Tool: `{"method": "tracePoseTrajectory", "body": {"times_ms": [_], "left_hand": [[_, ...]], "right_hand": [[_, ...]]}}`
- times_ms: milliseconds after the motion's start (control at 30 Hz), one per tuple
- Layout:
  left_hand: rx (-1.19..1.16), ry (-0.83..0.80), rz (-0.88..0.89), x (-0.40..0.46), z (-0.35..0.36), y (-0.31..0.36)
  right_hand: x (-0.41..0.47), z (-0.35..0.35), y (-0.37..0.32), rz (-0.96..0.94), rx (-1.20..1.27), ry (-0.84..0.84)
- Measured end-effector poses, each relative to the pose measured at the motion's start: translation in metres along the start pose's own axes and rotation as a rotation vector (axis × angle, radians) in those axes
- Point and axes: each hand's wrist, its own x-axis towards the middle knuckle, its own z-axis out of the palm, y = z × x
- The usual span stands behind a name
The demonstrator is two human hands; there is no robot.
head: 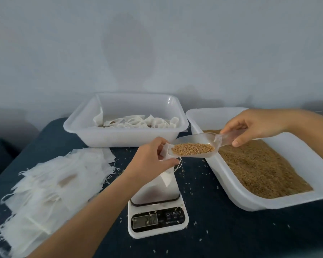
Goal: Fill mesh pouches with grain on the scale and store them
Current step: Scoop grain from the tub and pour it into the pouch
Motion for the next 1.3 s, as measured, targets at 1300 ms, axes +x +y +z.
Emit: {"method": "tracePoseTrajectory", "body": {"times_ms": [1300], "left_hand": [[0.029, -0.017, -0.025, 0.001, 0.0, -0.001]], "right_hand": [[0.007, -0.03, -0.053, 0.075, -0.332, -0.052]]}}
